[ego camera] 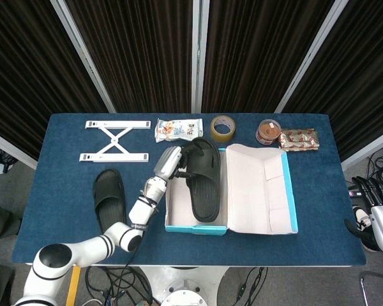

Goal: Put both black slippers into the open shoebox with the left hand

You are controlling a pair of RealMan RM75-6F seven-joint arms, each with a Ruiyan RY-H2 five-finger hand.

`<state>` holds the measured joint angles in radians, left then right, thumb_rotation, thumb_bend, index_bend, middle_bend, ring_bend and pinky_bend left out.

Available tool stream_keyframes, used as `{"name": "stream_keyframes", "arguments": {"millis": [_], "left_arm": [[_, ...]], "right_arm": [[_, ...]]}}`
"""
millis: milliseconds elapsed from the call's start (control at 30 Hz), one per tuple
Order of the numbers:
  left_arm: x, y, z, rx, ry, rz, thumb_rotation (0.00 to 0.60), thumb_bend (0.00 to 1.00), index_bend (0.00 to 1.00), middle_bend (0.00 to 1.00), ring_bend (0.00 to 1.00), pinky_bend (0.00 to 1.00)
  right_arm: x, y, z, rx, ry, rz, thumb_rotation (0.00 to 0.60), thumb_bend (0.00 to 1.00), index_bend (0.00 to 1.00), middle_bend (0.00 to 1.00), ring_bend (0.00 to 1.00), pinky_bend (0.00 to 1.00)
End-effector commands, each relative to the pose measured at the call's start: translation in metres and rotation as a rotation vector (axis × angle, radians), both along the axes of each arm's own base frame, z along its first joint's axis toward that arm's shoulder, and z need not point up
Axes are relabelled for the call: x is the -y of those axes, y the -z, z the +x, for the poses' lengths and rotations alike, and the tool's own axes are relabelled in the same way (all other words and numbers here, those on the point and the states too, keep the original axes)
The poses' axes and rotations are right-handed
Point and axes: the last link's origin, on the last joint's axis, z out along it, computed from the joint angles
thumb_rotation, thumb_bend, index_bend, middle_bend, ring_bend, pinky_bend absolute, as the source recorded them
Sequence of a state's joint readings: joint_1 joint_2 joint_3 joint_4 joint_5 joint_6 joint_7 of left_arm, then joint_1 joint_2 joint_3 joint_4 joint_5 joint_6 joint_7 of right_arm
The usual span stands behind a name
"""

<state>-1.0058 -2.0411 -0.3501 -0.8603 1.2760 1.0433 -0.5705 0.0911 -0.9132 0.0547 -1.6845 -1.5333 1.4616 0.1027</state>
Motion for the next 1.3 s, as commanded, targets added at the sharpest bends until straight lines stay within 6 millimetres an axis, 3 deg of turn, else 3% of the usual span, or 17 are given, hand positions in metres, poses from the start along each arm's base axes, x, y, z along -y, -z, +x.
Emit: {"name": "stream_keyframes", "arguments": {"millis": [33, 567, 700, 767, 867, 967, 1067, 1167, 1300], "left_arm": [[0.003, 0.007, 0.003, 0.013, -0.003, -0.025, 0.600, 0.24, 0.40, 0.44, 0.74, 0.72], [0.007, 0.028, 0.000, -0.013, -0.078, -0.081, 0.600, 0.23, 0.38, 0.44, 0.75, 0.71], [0.008, 0.030, -0.001, -0.055, -0.075, -0.080, 0.600, 0.22, 0.27, 0.35, 0.71, 0.65], [0.009, 0.030, -0.001, -0.076, -0.069, -0.066, 0.600, 0.20, 0.19, 0.28, 0.65, 0.61], [0.011, 0.031, 0.001, -0.098, -0.061, -0.044, 0.600, 0.18, 0.14, 0.20, 0.52, 0.57], [0.013, 0.031, 0.002, -0.119, -0.051, -0.027, 0.600, 0.16, 0.12, 0.14, 0.32, 0.51], [0.015, 0.031, 0.003, -0.152, -0.031, 0.006, 0.600, 0.14, 0.11, 0.04, 0.07, 0.39], [0.017, 0.031, 0.003, -0.190, -0.013, 0.034, 0.600, 0.12, 0.10, 0.00, 0.00, 0.26], [0.017, 0.027, 0.003, -0.244, 0.014, 0.069, 0.600, 0.09, 0.09, 0.00, 0.00, 0.17]], "right_arm": [[0.000, 0.000, 0.000, -0.001, -0.001, 0.000, 0.600, 0.14, 0.00, 0.07, 0.00, 0.08], [-0.001, -0.001, 0.000, -0.004, 0.006, -0.004, 0.600, 0.15, 0.00, 0.07, 0.00, 0.08], [-0.002, -0.001, -0.001, -0.004, 0.006, -0.003, 0.600, 0.15, 0.00, 0.07, 0.00, 0.08], [-0.001, -0.001, 0.000, -0.004, 0.005, -0.002, 0.600, 0.15, 0.00, 0.07, 0.00, 0.08], [-0.001, -0.001, 0.000, -0.005, 0.003, -0.003, 0.600, 0.15, 0.00, 0.07, 0.00, 0.08], [-0.002, -0.002, 0.001, -0.005, 0.002, -0.003, 0.600, 0.15, 0.00, 0.07, 0.00, 0.08], [-0.002, -0.002, 0.001, -0.005, 0.001, -0.003, 0.600, 0.15, 0.00, 0.07, 0.00, 0.08], [-0.003, -0.002, 0.001, -0.005, -0.001, -0.003, 0.600, 0.15, 0.00, 0.07, 0.00, 0.08], [-0.003, -0.003, 0.002, -0.005, -0.003, -0.005, 0.600, 0.15, 0.00, 0.07, 0.00, 0.08]]}}
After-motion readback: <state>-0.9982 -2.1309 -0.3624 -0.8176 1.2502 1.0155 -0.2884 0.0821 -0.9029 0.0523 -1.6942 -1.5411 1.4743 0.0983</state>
